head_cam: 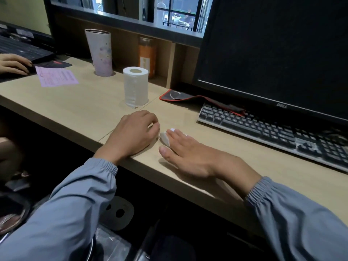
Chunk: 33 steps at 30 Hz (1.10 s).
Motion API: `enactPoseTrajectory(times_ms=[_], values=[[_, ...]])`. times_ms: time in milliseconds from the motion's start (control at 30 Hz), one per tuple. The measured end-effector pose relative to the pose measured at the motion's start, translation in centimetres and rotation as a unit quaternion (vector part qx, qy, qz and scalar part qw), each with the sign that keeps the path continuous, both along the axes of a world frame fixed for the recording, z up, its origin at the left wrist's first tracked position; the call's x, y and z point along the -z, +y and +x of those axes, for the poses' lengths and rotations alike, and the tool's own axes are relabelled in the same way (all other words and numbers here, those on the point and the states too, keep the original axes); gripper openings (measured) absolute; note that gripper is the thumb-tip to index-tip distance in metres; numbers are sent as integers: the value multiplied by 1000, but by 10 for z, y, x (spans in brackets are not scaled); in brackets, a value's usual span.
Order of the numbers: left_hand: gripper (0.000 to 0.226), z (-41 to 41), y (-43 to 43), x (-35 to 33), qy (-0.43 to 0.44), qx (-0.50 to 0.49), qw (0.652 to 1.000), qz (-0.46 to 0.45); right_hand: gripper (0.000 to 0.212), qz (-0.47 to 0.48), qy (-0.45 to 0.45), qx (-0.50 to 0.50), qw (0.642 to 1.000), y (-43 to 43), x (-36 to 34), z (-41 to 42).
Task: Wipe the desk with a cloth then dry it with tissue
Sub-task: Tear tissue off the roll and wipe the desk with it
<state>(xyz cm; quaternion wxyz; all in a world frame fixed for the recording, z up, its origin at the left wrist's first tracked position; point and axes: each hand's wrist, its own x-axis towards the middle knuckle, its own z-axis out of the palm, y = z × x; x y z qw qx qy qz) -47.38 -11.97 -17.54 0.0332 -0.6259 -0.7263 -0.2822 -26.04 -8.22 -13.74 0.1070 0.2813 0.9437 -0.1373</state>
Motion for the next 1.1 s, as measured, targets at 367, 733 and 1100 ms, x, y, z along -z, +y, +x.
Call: enactPoseTrajectory(times_ms=[367,733,1100], values=[[21,5,-2,-2,11,-16,1000,0,84,49,32,-72,996,-65,7,36],[25,14,-6,-6,36,-34,998,-30,80,91,47,-65,993,-70,14,96],[33,58,-4,-14,-4,-5,999,-39,80,56,73,-62,994,-63,15,91]])
